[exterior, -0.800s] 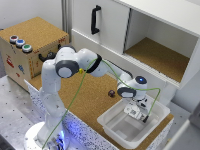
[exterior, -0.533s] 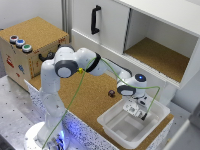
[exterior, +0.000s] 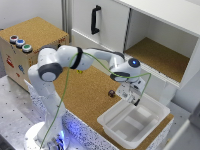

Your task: Place the pink object on the table

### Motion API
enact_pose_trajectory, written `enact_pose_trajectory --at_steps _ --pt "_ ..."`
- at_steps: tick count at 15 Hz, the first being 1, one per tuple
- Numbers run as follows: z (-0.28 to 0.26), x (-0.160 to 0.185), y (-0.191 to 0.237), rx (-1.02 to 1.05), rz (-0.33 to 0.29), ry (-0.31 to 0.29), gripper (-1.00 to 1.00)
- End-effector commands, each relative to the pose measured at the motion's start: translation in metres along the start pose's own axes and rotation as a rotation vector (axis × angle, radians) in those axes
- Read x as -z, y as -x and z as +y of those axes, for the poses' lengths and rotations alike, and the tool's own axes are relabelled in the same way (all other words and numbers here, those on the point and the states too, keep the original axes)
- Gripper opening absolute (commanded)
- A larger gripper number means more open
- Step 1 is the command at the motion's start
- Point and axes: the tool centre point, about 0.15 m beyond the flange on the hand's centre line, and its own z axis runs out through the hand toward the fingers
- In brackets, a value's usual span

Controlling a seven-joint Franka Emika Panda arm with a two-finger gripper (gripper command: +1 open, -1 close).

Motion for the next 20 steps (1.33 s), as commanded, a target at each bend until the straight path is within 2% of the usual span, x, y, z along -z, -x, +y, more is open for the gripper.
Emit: enact_pose_trajectory --at_steps 1,4,7,10,11,13,15,17,19,20 --pt "-0.098 -0.025 0.007 0.045 -0.005 0.108 -1.0" --pt "-0.13 -0.053 0.008 0.07 -0.048 0.102 -1.0" --pt "-0.166 -0.094 0.013 0.146 -0.064 0.154 -1.0" --pt "-0.189 -0.126 0.007 0.13 -0.09 0.128 -1.0" --pt "-0.199 -0.14 0.007 0.141 -0.085 0.153 -1.0" --pt "-0.203 -0.161 0.008 0.101 -0.087 0.206 -1.0" --pt "-0.204 -0.18 0.009 0.067 -0.128 0.215 -1.0" --pt "-0.204 -0.194 0.012 0.042 -0.154 0.249 -1.0" --pt "-0.204 -0.196 0.014 0.042 -0.175 0.23 -1.0" --pt "-0.206 -0.192 0.014 0.055 -0.17 0.215 1.0"
